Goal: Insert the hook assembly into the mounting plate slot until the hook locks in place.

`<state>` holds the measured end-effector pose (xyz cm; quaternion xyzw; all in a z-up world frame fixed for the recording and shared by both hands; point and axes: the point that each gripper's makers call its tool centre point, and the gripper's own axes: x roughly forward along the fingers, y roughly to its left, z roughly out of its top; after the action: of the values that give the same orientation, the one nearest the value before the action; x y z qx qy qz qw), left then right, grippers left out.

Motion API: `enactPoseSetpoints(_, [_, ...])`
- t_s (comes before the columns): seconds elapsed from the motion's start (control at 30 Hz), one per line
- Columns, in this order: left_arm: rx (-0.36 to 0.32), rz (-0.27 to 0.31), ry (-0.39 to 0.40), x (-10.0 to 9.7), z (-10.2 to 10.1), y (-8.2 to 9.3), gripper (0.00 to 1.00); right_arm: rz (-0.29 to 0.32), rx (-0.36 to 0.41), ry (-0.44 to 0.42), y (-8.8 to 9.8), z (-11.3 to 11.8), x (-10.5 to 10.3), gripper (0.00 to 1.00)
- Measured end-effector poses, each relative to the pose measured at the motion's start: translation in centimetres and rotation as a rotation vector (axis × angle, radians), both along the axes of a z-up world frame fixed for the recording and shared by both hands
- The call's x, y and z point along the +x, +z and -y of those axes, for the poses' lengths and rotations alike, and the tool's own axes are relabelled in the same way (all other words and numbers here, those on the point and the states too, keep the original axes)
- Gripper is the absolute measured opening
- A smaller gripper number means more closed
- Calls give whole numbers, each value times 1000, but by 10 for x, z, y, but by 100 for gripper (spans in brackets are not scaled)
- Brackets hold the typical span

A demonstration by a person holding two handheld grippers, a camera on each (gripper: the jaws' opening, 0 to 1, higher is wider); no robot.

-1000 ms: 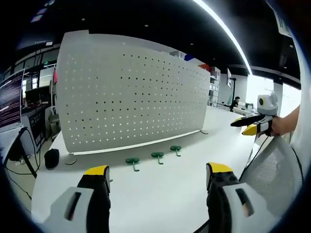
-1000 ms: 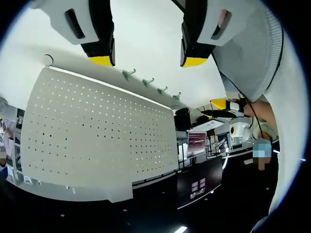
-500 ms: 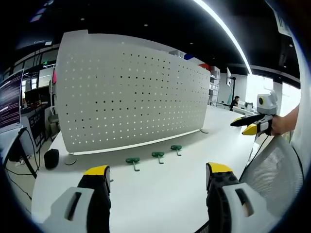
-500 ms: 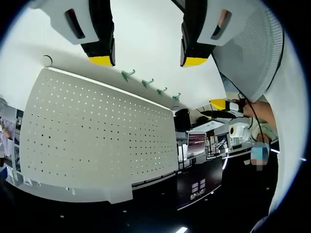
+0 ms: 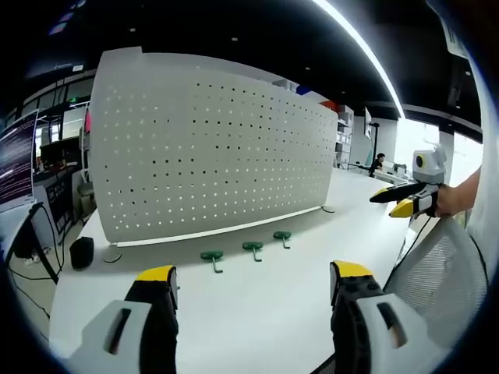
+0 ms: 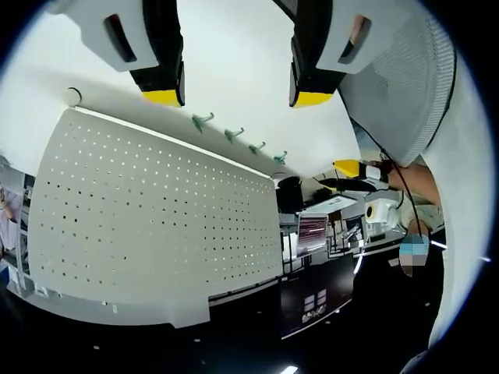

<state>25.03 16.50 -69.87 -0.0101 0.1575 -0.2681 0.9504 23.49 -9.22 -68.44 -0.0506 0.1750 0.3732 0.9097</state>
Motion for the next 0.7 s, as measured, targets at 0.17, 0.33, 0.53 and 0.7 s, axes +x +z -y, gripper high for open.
enactPoseSetpoints(0.17, [2, 4, 1, 0, 0, 1, 83, 2, -3, 1, 0, 0, 0, 52])
enactPoseSetpoints(0.33, [-1, 4, 2, -1, 1, 1, 82, 4, -6, 1, 0, 0, 0, 52])
enactPoseSetpoints(0.53, [-2, 6, 4, 0, 1, 2, 82, 5, -3, -1, 0, -1, 0, 52])
enactPoseSetpoints(0.7, [-1, 8, 2, 0, 1, 2, 82, 6, -1, -5, 0, 0, 0, 52])
